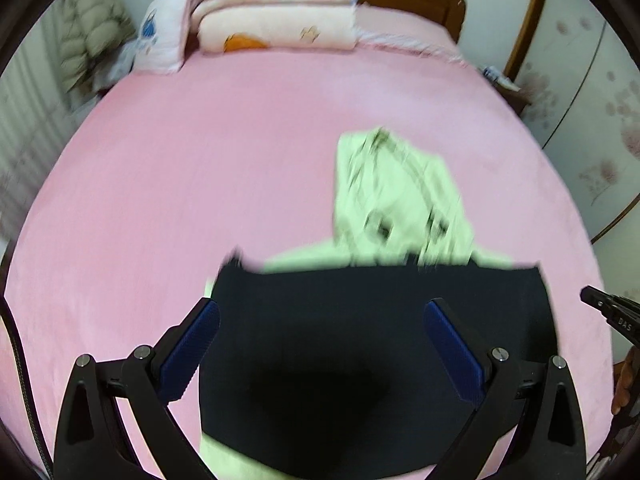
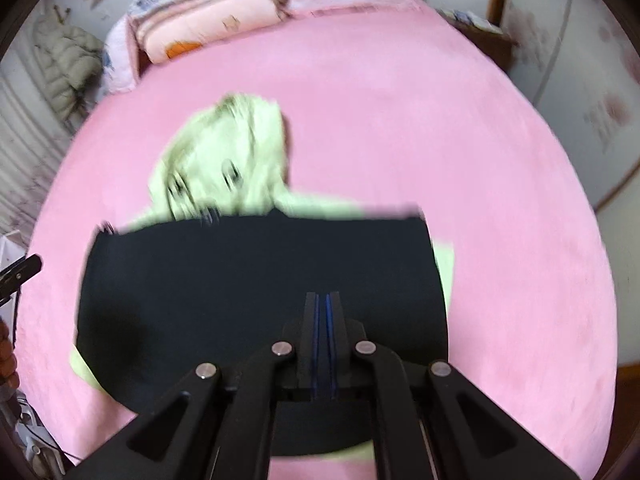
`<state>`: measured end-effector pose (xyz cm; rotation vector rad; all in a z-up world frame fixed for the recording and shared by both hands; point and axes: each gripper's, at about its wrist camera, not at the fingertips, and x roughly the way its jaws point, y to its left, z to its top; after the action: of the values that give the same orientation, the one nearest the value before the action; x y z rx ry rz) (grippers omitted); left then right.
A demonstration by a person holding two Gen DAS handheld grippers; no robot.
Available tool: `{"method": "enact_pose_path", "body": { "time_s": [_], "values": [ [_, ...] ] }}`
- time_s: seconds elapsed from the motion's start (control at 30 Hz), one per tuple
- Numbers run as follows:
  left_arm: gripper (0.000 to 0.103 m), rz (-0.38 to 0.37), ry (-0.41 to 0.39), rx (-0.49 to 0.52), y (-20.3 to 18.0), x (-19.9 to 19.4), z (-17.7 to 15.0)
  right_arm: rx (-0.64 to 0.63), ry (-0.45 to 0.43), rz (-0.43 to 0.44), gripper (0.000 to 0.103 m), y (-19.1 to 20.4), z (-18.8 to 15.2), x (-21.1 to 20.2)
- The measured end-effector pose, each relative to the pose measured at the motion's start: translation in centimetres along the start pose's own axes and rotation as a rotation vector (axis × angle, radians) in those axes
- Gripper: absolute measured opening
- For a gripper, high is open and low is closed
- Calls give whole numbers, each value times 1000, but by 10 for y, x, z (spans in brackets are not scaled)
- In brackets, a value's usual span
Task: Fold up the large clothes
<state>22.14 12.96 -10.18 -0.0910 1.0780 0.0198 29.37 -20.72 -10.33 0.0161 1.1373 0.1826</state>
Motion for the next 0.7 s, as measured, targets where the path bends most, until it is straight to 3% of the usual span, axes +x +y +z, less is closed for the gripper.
{"method": "enact_pose_path", "body": {
  "time_s": [0.17,0.23,0.3,0.33,0.5,0.7],
  "values": [
    [101,-21,-41,28,-10,12,77,-30,-94,27,8,20,76,-5],
    [101,-35,-43,32,-15,27,98,-25,-132,47,18,26,104,-2],
    [101,-19,-59,58,-21,52,120,-20,-157,58,38,30,125,8],
    [101,-4,-63,67,-23,65,125,-16,-166,69,42,33,134,19],
    [101,78,-3,58,-18,162,149,40,-132,125,44,35,168,94],
    [101,59,115,-54,10,251,144,65,-30,134,44,32,165,192]
  ]
}}
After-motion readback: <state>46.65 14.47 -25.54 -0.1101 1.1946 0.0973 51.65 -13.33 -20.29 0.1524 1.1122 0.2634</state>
